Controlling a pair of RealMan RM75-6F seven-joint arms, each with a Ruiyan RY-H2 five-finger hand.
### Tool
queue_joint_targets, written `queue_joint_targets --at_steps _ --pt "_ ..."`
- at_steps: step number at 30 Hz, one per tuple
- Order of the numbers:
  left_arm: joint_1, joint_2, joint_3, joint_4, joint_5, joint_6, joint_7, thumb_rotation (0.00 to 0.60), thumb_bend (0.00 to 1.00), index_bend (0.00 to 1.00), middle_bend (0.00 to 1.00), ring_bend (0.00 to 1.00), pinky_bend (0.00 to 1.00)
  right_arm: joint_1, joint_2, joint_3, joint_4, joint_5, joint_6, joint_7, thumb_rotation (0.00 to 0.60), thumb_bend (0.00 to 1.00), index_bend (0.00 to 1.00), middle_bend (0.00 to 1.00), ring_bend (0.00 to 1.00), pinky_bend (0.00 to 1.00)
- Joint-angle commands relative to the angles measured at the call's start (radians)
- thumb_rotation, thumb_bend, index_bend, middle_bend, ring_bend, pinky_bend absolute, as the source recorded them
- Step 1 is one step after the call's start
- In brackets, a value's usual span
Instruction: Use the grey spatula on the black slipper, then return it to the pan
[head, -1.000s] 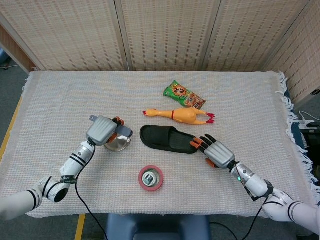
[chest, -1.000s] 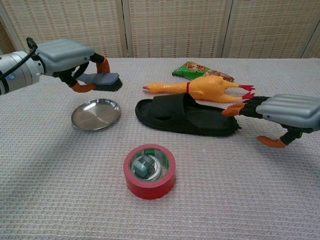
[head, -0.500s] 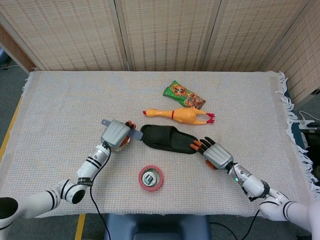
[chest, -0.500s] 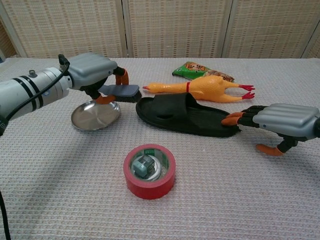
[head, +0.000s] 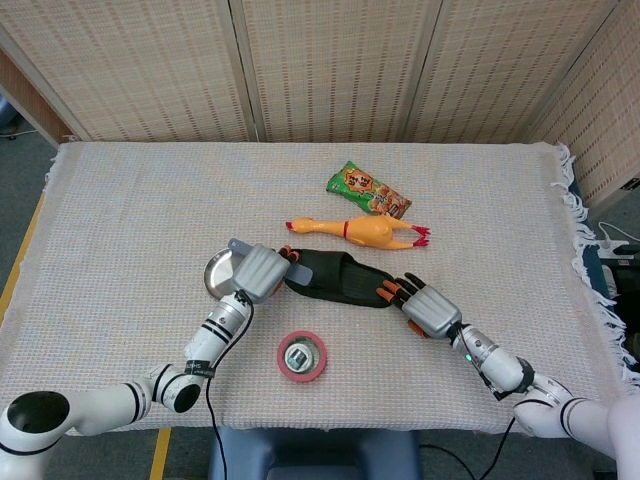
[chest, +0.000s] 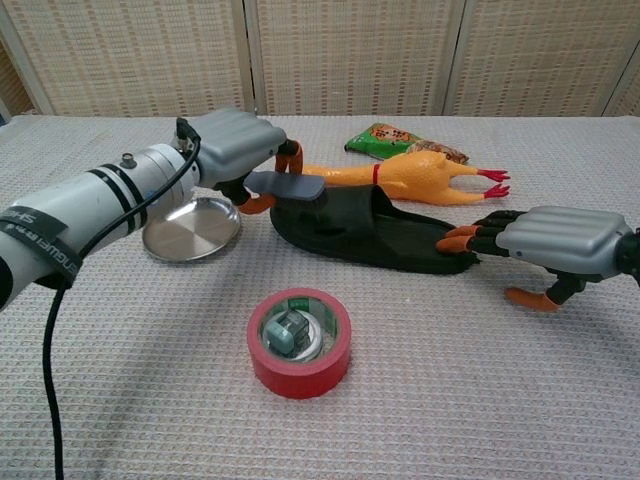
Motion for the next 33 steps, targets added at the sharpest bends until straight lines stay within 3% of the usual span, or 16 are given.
queue_joint_targets --at_steps 1,9,16,33 --pt "-0.018 -0.026 -0.013 0.012 -0.018 0.005 0.032 0.6 0.49 0.47 0.61 0.65 0.89 0.004 0.006 -0.001 -0.008 0.002 0.003 -0.004 0.6 0.46 0.03 0.0 0.0 0.0" --pt "-0.06 -0.099 -0.015 0.078 -0.05 -0.023 0.099 0.6 0.49 0.47 0.61 0.65 0.89 0.011 0.005 -0.008 -0.007 0.009 -0.007 -0.016 0.6 0.46 0.04 0.0 0.0 0.0" --pt "-0.079 -0.153 -0.013 0.138 -0.047 -0.031 0.077 0.6 0.49 0.46 0.6 0.65 0.89 0.009 0.004 -0.017 0.0 0.012 -0.001 -0.02 0.6 0.46 0.04 0.0 0.0 0.0" --pt "-0.072 -0.157 -0.009 0.26 -0.051 -0.048 0.045 0.6 0.49 0.48 0.62 0.65 0.89 0.01 0.027 -0.024 -0.02 0.017 0.019 -0.021 0.6 0.46 0.04 0.0 0.0 0.0"
